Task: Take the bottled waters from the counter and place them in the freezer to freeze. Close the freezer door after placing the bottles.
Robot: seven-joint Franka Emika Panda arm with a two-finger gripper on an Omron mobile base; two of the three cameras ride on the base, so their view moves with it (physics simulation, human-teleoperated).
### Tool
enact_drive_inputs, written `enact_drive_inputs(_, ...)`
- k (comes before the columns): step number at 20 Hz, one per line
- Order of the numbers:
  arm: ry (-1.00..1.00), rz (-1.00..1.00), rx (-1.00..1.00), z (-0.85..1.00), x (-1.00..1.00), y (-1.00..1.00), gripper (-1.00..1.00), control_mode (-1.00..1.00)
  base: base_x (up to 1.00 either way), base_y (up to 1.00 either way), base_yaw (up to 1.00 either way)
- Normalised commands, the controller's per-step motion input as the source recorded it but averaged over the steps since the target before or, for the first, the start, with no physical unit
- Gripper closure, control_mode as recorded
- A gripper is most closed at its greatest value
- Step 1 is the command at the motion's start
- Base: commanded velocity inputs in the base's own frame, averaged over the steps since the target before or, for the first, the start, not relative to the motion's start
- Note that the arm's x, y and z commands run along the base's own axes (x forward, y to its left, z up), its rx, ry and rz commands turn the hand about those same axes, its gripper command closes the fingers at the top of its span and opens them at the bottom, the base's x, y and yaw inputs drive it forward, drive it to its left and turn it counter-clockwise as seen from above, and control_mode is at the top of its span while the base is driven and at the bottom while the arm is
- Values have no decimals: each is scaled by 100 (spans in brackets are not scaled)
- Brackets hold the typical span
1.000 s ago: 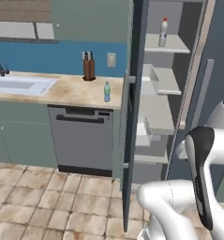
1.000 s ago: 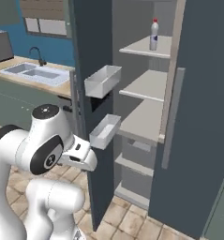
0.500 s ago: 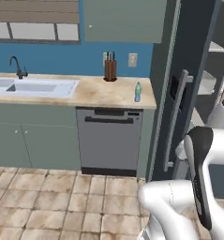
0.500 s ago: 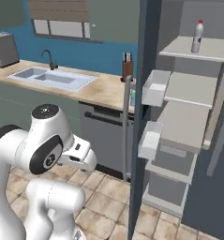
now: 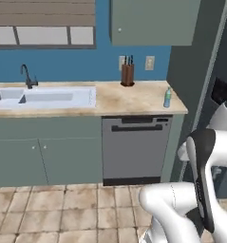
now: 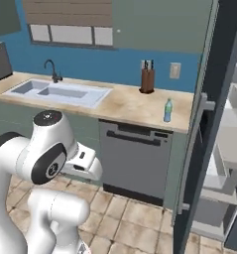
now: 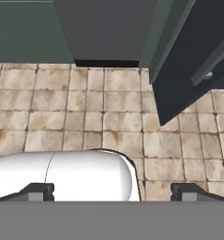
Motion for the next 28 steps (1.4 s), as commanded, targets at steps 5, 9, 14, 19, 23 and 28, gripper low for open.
enact_drive_inputs(5, 0, 0, 0, 0, 0, 0, -100, 100, 100, 100, -43)
enact_drive_inputs(9, 0, 0, 0, 0, 0, 0, -100, 100, 100, 99, -48)
enact_drive_inputs(14, 0, 0, 0, 0, 0, 0, -100, 100, 90, 52, -46)
enact_drive_inputs(19, 0, 0, 0, 0, 0, 0, -100, 100, 81, 4, -32)
enact_drive_inputs(23, 0, 0, 0, 0, 0, 0, -100, 100, 57, -17, -7)
enact_drive_inputs(28, 0, 0, 0, 0, 0, 0, -100, 100, 47, -28, 0)
